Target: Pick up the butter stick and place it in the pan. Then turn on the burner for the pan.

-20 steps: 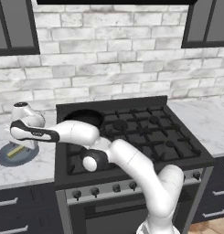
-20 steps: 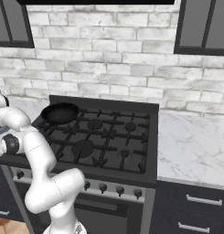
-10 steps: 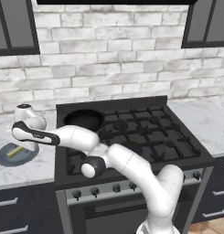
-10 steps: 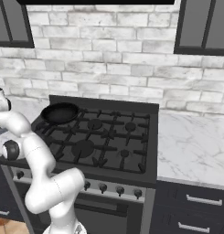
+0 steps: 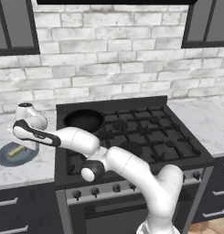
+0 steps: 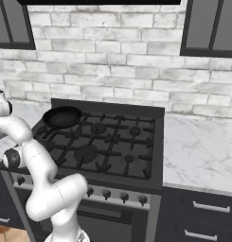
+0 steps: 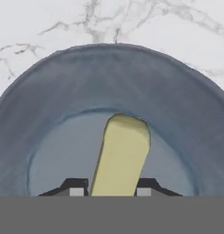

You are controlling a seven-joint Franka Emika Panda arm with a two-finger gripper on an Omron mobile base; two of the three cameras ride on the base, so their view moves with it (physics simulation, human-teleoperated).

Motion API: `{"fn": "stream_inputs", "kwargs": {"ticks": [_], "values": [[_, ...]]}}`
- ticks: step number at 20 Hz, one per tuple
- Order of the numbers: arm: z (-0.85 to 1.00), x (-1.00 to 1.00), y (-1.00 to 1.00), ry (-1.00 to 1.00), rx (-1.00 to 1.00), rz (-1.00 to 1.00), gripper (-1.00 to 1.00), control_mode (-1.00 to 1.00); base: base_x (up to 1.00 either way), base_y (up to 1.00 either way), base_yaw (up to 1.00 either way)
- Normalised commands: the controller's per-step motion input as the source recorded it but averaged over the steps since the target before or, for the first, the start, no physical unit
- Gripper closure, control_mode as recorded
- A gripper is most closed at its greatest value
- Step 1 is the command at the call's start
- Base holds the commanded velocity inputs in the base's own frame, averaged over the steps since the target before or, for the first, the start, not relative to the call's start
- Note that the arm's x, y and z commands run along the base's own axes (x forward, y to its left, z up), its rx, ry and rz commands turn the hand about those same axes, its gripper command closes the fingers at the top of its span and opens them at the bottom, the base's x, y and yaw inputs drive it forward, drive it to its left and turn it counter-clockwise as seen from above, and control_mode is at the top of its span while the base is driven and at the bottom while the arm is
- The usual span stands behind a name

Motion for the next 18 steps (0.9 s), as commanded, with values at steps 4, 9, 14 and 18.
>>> {"fn": "stream_inputs", "kwargs": {"ticks": [4, 9, 14, 18], "values": [[0.45, 0.00, -0.54, 0.00, -0.01, 0.02, 1.00, -1.00, 0.00, 0.00, 0.00], [0.61, -0.10, -0.66, 0.00, -0.01, 0.00, 1.00, -1.00, 0.00, 0.00, 0.00], [0.45, -0.32, -0.76, 0.00, -0.03, 0.00, 1.00, -1.00, 0.00, 0.00, 0.00], [0.21, -0.37, -0.87, 0.01, -0.06, 0.00, 1.00, -1.00, 0.00, 0.00, 0.00]]}}
